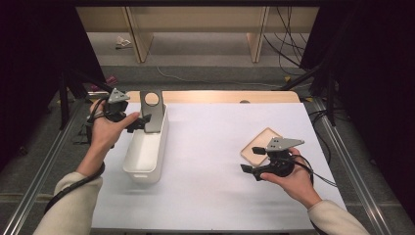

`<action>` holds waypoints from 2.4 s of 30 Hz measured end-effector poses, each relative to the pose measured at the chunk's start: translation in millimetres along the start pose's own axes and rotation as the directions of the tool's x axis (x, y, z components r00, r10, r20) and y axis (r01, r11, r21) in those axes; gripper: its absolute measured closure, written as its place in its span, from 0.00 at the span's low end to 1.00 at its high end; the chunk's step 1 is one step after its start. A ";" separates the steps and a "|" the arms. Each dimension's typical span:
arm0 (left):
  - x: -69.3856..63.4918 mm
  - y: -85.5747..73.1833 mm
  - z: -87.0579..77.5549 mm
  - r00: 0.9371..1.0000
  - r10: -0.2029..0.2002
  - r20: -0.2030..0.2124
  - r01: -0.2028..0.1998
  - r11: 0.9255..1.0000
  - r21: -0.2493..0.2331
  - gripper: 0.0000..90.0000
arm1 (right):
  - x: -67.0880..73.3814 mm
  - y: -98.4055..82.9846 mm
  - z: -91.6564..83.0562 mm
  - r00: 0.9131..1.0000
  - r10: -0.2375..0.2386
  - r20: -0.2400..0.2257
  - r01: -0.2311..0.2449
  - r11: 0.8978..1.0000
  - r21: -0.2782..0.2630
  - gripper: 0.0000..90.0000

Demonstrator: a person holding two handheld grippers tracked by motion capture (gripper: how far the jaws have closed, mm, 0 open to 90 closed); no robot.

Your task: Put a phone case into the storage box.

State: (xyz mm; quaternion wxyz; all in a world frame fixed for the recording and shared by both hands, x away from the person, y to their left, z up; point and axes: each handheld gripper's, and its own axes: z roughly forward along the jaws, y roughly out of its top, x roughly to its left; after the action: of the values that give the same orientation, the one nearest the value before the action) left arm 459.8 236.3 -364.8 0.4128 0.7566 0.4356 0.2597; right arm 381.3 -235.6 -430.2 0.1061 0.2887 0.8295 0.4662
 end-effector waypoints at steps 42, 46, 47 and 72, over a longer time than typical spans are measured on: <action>-160.1 -92.8 -39.9 0.936 0.154 0.315 -0.119 0.985 -0.127 0.00 | -8.6 -4.0 -14.0 0.999 0.018 0.031 -0.017 1.000 -0.021 0.22; -159.1 -93.1 -39.5 0.937 0.154 0.313 -0.119 0.985 -0.127 0.00 | -9.5 -4.3 -14.5 0.999 0.023 0.032 -0.022 0.999 -0.024 0.22; -158.4 -93.1 -39.4 0.938 0.155 0.312 -0.121 0.985 -0.127 0.00 | -9.7 -4.3 -14.6 0.999 0.023 0.033 -0.022 0.999 -0.024 0.22; -132.6 -98.1 -26.2 0.955 0.124 0.270 -0.088 0.986 -0.140 0.00 | -36.4 -2.1 -13.4 0.979 0.117 0.165 -0.125 0.991 0.044 0.77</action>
State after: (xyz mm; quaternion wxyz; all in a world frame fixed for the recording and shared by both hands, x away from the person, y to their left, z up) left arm 332.1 158.4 -438.9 0.5025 0.7802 0.3145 0.1998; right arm 404.0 -267.0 -428.1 0.1369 0.3785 0.8113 0.4240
